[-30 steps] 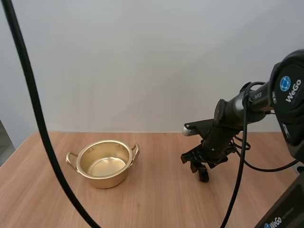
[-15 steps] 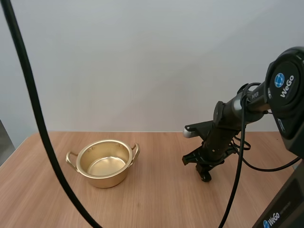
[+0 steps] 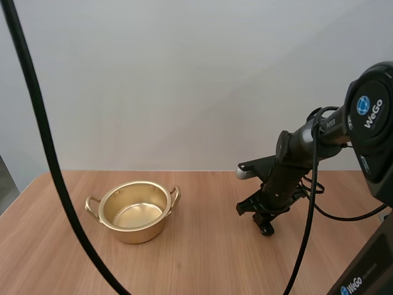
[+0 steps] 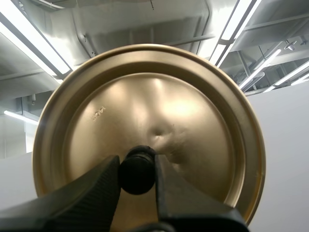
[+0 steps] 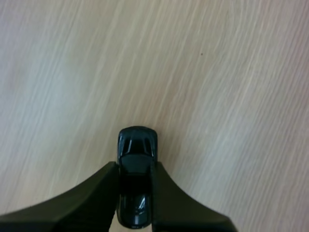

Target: Open the pot, put the car inside, and close it

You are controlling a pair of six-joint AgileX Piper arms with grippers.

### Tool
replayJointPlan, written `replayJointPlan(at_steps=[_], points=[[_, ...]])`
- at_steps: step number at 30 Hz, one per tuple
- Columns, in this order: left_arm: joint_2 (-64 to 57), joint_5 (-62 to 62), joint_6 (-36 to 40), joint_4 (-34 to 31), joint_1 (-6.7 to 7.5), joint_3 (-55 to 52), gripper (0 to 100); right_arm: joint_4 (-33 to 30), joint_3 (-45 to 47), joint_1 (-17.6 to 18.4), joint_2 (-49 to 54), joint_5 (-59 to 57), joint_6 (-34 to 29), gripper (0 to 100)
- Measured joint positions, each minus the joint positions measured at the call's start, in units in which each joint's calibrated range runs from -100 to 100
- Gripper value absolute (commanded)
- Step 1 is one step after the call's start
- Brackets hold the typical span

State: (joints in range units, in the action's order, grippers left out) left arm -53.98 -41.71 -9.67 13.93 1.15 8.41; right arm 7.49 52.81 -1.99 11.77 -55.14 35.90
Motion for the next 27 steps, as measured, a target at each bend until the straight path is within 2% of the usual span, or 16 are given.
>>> replayJointPlan(at_steps=[19,22,26,27], points=[[0.00,0.00,0.00,0.00,0.00,0.00,0,15.43,-12.54,0.00,13.23,-16.85,9.82,0],[0.00,0.00,0.00,0.00,0.00,0.00,0,24.18,-16.35,0.00,16.43,-22.69,15.62,0],[0.00,-2.54,0.00,1.66,0.00,0.17,0,29.84,-19.88,0.00,17.04,-27.24,19.95,0],[0.00,-2.93,0.00,1.66,0.00,0.17,0,32.97,-21.49,0.25,17.04,-30.18,21.84,0]])
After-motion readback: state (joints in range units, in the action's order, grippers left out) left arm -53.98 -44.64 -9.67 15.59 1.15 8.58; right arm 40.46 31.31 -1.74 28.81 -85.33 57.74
